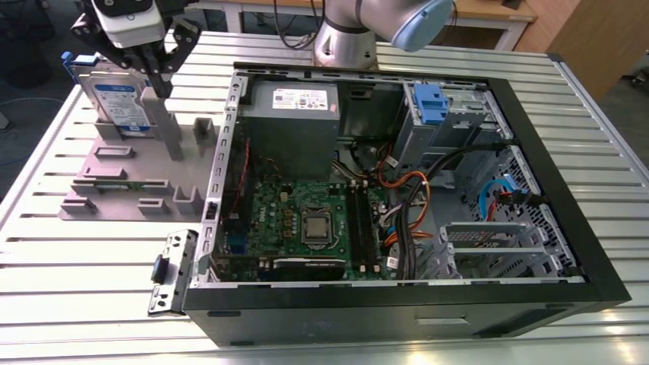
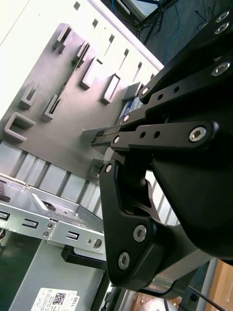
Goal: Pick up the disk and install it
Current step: 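Reach for the disk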
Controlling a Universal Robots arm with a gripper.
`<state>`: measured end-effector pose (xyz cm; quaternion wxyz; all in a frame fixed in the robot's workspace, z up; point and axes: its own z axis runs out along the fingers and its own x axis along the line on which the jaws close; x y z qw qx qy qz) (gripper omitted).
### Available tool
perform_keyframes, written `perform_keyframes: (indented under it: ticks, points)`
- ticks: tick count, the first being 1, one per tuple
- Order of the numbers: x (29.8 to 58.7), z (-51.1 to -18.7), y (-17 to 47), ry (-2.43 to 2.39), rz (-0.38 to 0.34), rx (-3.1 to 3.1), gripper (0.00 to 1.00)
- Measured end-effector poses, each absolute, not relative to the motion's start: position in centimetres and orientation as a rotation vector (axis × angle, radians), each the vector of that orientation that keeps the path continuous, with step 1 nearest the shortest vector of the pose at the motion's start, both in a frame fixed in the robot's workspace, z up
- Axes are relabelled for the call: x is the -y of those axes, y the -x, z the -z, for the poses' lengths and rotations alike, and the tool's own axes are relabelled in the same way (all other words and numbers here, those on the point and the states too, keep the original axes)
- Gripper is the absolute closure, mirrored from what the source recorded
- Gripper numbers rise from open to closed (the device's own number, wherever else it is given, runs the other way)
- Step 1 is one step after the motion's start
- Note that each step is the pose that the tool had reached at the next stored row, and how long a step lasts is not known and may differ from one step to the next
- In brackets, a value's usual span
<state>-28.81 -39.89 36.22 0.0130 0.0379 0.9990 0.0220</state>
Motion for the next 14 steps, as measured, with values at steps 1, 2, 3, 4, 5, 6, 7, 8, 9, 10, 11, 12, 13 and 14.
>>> perform_keyframes:
  ticks: [1,2,3,4,5,6,7,8,9,10,11,12,13,14]
  points:
    - [39.9,-36.2,28.8,-0.118,-0.069,-3.112,0.9]
    - [39.9,-36.2,28.8,-0.118,-0.069,-3.112,0.9]
    - [39.9,-36.2,28.9,-0.118,-0.069,-3.112,0.9]
    - [39.9,-36.2,28.9,-0.118,-0.068,-3.113,0.9]
    - [39.9,-36.2,28.9,-0.118,-0.069,-3.112,0.9]
    - [39.9,-36.2,28.9,-0.118,-0.069,-3.112,0.9]
    - [39.9,-36.2,28.9,-0.118,-0.069,-3.112,0.9]
    - [39.9,-36.2,28.9,-0.118,-0.069,-3.112,0.9]
    - [39.9,-36.2,29.0,-0.118,-0.069,-3.113,0.9]
    - [39.9,-36.1,29.0,-0.118,-0.069,-3.112,0.9]
    - [39.9,-36.1,29.0,-0.118,-0.069,-3.112,0.9]
    - [39.9,-36.1,29.0,-0.118,-0.069,-3.112,0.9]
    - [39.9,-35.9,29.6,-0.118,-0.069,-3.112,0.9]
    - [39.9,-35.6,30.0,-0.118,-0.069,-3.113,0.9]
